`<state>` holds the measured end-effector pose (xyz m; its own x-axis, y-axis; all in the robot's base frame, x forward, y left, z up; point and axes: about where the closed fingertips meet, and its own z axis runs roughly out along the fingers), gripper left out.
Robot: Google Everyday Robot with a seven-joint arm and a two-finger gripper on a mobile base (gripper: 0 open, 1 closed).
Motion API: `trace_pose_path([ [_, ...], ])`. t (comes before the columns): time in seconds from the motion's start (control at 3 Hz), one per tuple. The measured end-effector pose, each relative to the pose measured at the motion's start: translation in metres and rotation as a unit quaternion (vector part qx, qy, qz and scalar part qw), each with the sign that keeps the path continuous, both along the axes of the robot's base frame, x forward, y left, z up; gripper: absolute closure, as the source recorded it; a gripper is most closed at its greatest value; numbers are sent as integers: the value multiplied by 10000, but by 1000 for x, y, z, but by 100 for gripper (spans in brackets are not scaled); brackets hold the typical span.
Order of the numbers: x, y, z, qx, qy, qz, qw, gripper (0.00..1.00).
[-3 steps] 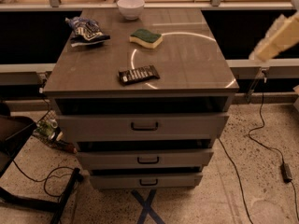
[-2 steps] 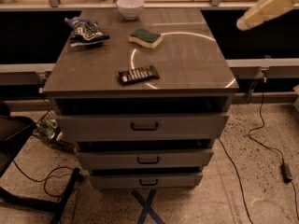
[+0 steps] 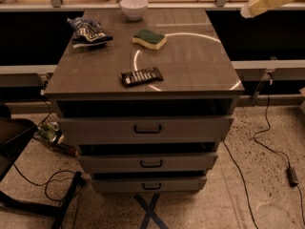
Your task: Pick sponge
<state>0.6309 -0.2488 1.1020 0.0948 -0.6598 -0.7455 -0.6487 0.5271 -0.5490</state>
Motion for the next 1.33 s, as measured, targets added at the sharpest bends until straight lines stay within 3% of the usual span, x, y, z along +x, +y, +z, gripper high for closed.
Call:
trace_pose_path([
  [0.33,11,6,-13,72,152,-74,9998,0],
  [0.67,53,38,-65,470,729,-22,9962,0],
  [1.0,86,77,-109,740,1040,91,9918,0],
  [1.33,122,127,-148,1015,1114,417,9877,0],
])
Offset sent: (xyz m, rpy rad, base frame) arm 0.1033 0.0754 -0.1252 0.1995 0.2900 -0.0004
